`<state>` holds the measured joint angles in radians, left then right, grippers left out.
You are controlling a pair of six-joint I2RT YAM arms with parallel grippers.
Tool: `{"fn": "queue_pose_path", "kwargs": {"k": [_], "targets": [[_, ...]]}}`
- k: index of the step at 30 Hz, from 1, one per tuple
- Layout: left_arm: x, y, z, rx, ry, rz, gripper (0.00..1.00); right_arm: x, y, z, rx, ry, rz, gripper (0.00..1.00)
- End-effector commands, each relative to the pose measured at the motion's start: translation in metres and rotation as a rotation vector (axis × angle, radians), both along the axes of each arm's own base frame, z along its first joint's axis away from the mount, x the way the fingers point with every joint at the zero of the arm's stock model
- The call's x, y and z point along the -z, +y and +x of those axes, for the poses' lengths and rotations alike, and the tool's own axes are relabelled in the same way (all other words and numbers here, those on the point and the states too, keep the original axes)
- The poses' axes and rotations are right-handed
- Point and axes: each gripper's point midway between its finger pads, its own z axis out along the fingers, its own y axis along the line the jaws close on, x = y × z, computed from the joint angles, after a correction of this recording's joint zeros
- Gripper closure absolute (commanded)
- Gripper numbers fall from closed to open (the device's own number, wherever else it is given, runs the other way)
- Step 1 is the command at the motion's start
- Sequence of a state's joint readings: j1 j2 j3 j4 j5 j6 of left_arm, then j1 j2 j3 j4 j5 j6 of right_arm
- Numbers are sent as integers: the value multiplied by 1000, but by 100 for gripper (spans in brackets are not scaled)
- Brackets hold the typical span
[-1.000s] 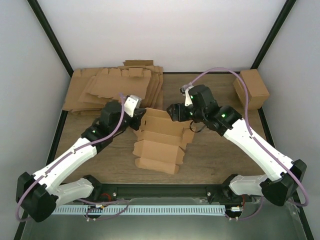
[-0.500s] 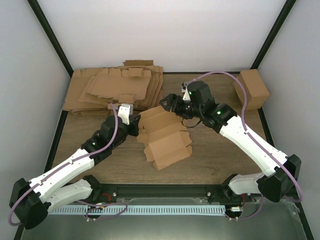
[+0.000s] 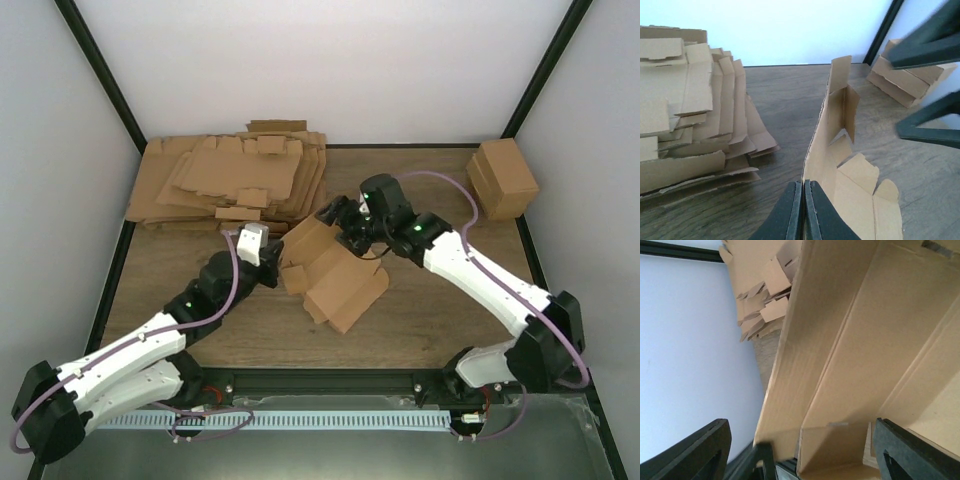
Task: Fold the paper box
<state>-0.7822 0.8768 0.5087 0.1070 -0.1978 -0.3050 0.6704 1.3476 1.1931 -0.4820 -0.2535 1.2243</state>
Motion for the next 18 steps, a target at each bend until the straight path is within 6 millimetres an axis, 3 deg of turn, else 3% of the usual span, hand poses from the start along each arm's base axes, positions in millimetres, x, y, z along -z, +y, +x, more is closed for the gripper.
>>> {"fn": "queue_pose_path", "kwargs": {"k": [1,6,14,18], "targets": [[-10,-11,-9,69,-94,22,96,2,21,17,8,51,73,22],[-7,-22,-21,171,-143,58,96,20,37,24,-39,78,65,27],[0,-27,-28,227,-158,117,96,40,35,28,-42,66,58,34],[2,-26,-29,232,-161,135,96,45,34,25,-56,72,56,50]]}}
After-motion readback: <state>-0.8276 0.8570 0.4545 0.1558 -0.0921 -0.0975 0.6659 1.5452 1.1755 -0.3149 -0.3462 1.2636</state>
